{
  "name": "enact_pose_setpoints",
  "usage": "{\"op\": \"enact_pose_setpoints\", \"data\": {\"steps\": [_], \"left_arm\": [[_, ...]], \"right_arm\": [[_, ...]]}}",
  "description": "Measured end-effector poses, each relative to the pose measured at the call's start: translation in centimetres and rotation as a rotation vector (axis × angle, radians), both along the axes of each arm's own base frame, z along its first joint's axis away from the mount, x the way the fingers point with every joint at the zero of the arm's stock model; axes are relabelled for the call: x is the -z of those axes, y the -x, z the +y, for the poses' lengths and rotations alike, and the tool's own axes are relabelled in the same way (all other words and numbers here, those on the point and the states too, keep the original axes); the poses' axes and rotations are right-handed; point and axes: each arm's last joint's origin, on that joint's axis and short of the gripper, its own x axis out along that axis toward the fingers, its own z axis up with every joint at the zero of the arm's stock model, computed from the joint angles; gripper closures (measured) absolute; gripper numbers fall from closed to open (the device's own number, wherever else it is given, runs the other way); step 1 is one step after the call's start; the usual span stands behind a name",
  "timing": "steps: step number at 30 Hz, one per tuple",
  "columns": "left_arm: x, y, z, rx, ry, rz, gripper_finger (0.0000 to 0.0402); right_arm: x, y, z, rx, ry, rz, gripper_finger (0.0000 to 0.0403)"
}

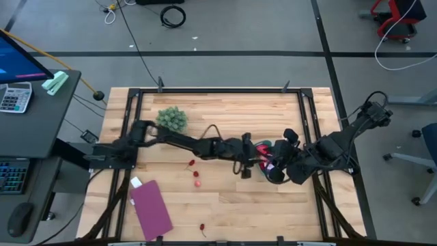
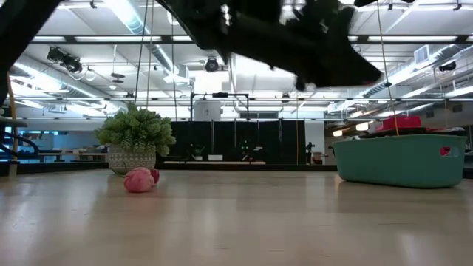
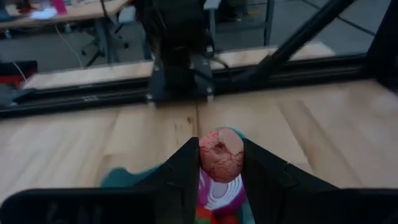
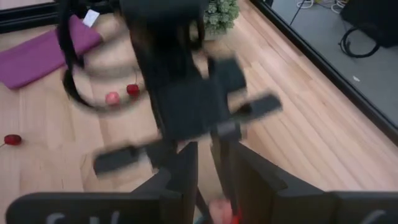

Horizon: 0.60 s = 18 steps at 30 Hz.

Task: Pick and placing Produce into tupperware
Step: Put the apricot in the basket

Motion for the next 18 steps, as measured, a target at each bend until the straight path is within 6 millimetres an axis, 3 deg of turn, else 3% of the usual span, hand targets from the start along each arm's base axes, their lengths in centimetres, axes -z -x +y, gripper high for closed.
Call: {"op": "enact_pose_setpoints", "data": {"steps": [5, 18], "left_arm": [[1.9, -2.1, -0.1, 0.000, -0.002, 0.020, 0.0281], [2.9, -1.7, 0.8, -0.005, -0.045, 0.175, 0.0277]], "right_arm": [[0.0, 0.0, 0.0, 0.004, 0.001, 0.001, 0.0302], [0.3, -0.2, 0.1, 0.046, -0.025, -0.008, 0.0302]]}}
